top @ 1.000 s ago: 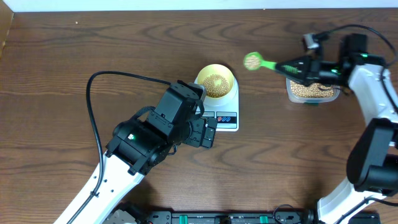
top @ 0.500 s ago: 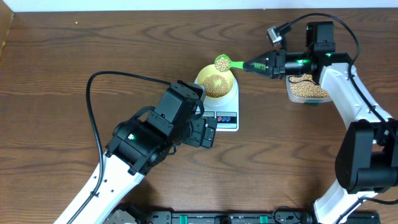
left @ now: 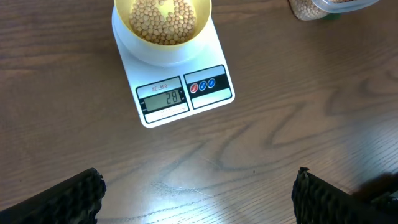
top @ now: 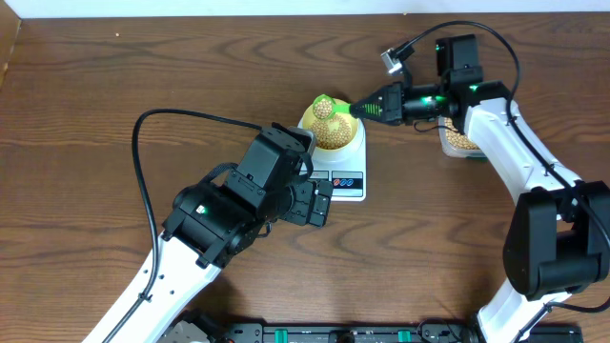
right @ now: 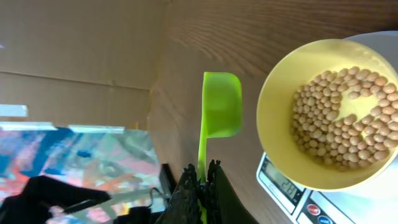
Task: Scoop item into bowl and weigh 50g on scale
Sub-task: 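Lift the filled scoop and carry it over the yellow bowl, then tilt the scoop with the right gripper to pour soybeans into the bowl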
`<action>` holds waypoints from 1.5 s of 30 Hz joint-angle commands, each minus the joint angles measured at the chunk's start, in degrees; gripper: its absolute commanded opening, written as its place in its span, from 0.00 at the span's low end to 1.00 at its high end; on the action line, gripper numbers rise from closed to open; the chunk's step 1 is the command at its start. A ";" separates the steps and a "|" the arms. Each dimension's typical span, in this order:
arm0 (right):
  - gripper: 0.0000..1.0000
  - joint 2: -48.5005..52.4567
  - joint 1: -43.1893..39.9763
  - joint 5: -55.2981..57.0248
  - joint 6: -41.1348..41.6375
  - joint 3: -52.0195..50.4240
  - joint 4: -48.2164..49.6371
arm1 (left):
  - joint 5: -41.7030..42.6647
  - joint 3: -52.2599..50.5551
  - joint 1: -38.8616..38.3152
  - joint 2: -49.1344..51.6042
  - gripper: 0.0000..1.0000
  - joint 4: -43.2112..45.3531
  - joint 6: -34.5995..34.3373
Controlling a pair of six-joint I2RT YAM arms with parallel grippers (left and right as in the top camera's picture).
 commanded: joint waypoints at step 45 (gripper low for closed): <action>0.01 -0.07 11.34 41.22 -28.96 16.06 -26.91 | -0.28 0.90 0.15 -0.20 0.98 -0.15 0.07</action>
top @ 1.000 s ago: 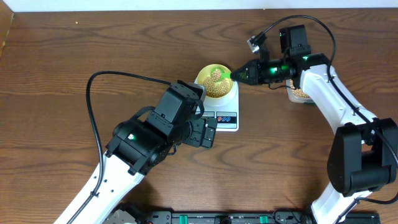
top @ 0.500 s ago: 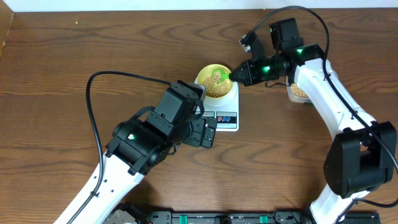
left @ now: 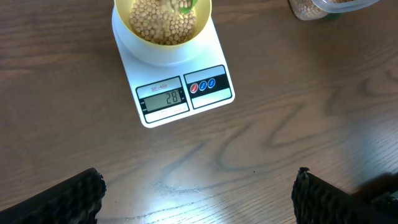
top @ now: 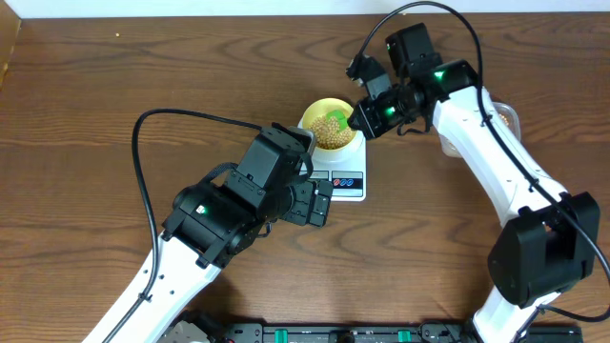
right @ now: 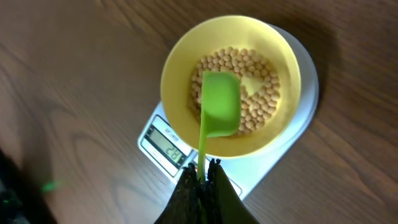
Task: Scoop item into bowl and weigh 50g on scale
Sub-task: 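Tilt the scoop with the right gripper to pour soybeans into the bowl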
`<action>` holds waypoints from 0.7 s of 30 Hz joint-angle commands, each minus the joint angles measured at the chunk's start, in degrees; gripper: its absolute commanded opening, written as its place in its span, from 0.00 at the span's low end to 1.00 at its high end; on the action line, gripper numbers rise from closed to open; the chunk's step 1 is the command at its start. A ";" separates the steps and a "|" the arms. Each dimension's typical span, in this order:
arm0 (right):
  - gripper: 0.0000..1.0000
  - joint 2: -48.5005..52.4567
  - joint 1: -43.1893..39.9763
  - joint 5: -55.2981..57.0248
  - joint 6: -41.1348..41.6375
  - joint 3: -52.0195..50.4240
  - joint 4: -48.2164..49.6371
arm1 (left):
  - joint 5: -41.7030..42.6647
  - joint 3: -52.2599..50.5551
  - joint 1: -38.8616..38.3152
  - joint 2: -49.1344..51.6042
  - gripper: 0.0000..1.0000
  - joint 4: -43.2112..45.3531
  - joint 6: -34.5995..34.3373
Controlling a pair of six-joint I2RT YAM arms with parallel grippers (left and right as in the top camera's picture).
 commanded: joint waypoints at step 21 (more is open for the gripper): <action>0.01 -0.87 7.43 18.64 -11.82 4.24 -3.56 | -0.28 0.90 0.15 -0.20 0.98 -0.15 0.07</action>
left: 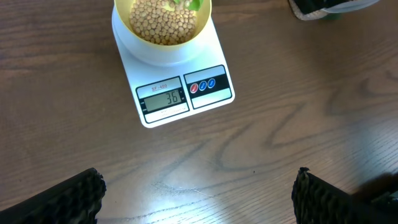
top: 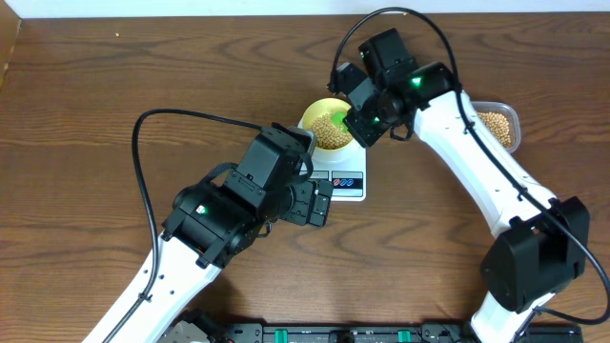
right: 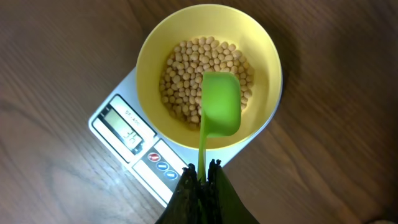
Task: Scoop item into bowl and weigh 50g on scale
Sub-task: 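Tilt the scoop with the right gripper to pour soybeans into the bowl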
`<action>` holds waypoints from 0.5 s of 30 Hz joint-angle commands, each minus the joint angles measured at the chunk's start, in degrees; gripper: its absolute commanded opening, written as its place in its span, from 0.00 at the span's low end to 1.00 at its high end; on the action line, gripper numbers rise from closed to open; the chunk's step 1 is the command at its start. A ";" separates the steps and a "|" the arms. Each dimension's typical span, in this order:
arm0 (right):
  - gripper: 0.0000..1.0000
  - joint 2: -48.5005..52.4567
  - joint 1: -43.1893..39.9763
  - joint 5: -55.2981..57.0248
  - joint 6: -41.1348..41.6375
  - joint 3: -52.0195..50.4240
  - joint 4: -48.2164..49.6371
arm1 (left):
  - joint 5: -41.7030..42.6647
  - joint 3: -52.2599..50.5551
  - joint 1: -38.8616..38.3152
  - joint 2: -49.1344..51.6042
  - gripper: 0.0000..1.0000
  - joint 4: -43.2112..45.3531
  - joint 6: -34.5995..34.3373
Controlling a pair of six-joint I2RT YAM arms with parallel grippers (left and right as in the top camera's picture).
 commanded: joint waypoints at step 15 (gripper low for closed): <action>0.01 -1.03 7.67 15.08 -3.19 1.60 0.04 | -0.31 0.90 0.15 -0.20 0.98 -0.15 0.09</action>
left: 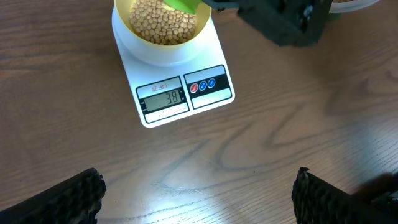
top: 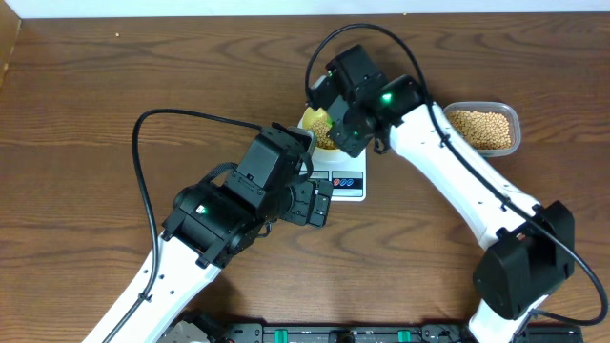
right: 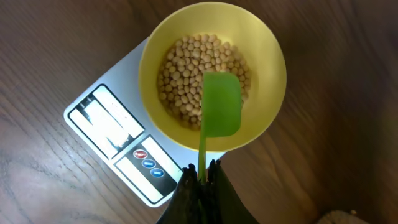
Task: Scoop item into bowl and weigh 50g on scale
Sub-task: 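Tilt the scoop with the right gripper to pour soybeans into the bowl, then move the empty scoop back over the soybean tub with the right gripper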
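A yellow bowl (right: 211, 74) of soybeans stands on the white scale (left: 177, 87), whose display (left: 163, 98) reads 38. My right gripper (right: 202, 171) is shut on the handle of a green scoop (right: 221, 112). The scoop's cup is turned over above the beans in the bowl. In the overhead view the right gripper (top: 345, 116) sits over the bowl (top: 319, 129) and hides most of it. My left gripper (left: 199, 190) hangs open over bare table in front of the scale, with nothing between its fingers (left: 62, 196).
A clear tub of soybeans (top: 483, 129) stands at the right of the scale. The left arm (top: 224, 214) stretches from the near edge up to the scale's front. A black cable (top: 143, 152) loops on the left.
The right arm has shifted left and turned over the bowl, still holding the scoop above the beans. The scale reading has gone from 36 to 38. The left gripper has not moved.
The right gripper first held the green scoop beside the bowl, with the scale at 28. Then the scoop was over the bowl, still at 28. After that the reading was 36 with more beans in the bowl, and now it is 38.
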`<action>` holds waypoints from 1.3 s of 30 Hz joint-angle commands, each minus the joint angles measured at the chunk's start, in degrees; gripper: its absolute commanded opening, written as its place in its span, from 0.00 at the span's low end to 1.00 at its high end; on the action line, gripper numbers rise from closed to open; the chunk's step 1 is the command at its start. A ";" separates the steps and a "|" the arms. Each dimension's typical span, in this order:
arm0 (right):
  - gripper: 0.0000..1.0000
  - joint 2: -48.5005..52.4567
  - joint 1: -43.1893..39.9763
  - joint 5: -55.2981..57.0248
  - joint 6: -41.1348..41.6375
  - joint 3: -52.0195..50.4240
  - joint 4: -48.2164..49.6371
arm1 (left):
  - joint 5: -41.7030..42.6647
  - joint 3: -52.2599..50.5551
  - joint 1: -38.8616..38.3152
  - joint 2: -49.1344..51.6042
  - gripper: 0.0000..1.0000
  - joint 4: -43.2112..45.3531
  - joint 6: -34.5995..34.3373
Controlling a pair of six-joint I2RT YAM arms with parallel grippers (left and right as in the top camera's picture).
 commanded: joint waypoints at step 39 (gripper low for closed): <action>0.01 -0.92 -29.92 17.03 33.66 11.52 -23.93 | -0.28 0.90 0.15 0.11 0.98 -0.15 0.07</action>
